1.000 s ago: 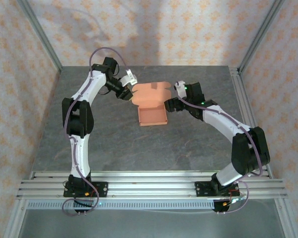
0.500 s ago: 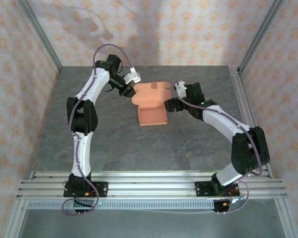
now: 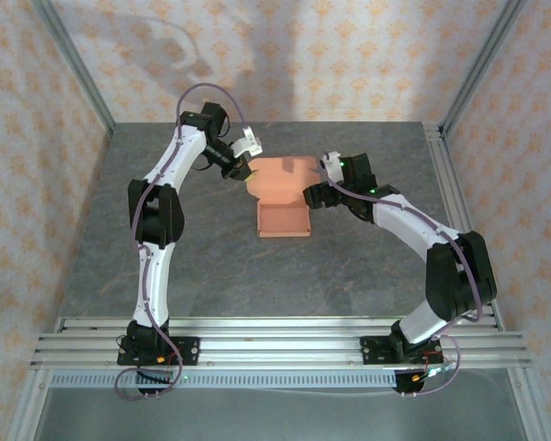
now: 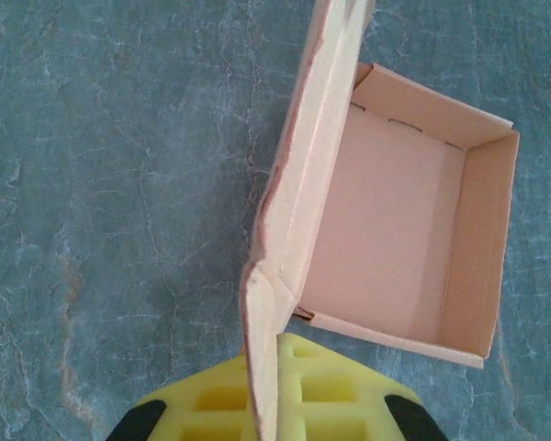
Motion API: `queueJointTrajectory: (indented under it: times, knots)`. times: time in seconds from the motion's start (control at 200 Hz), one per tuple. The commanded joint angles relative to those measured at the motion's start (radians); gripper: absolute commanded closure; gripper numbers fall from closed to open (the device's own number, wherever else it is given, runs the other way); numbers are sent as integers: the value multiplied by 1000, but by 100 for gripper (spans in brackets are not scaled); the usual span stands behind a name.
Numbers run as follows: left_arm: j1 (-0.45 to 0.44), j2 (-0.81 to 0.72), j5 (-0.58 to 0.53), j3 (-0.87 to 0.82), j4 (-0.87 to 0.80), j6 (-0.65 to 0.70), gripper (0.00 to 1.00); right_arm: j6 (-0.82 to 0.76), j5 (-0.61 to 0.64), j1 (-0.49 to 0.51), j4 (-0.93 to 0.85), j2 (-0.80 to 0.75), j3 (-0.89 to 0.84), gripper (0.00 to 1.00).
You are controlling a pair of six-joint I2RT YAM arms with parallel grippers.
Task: Fold the paper box
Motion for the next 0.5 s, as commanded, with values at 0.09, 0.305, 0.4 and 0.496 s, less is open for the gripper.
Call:
queueJointTrajectory:
  times: [0.09, 0.305, 0.4, 0.496]
  knots:
    - [8, -30, -27, 26, -43, 24, 91, -11, 10, -4, -7, 2, -4, 13]
    - [48, -69, -21, 7, -43, 19, 78, -8, 6, -4, -2, 6, -5, 13]
    - [53, -72, -19, 7, -43, 21, 70, -5, 4, -4, 0, 12, -1, 13]
    - [53, -69, -5, 15, -38, 21, 61, -2, -3, -3, 1, 13, 0, 13]
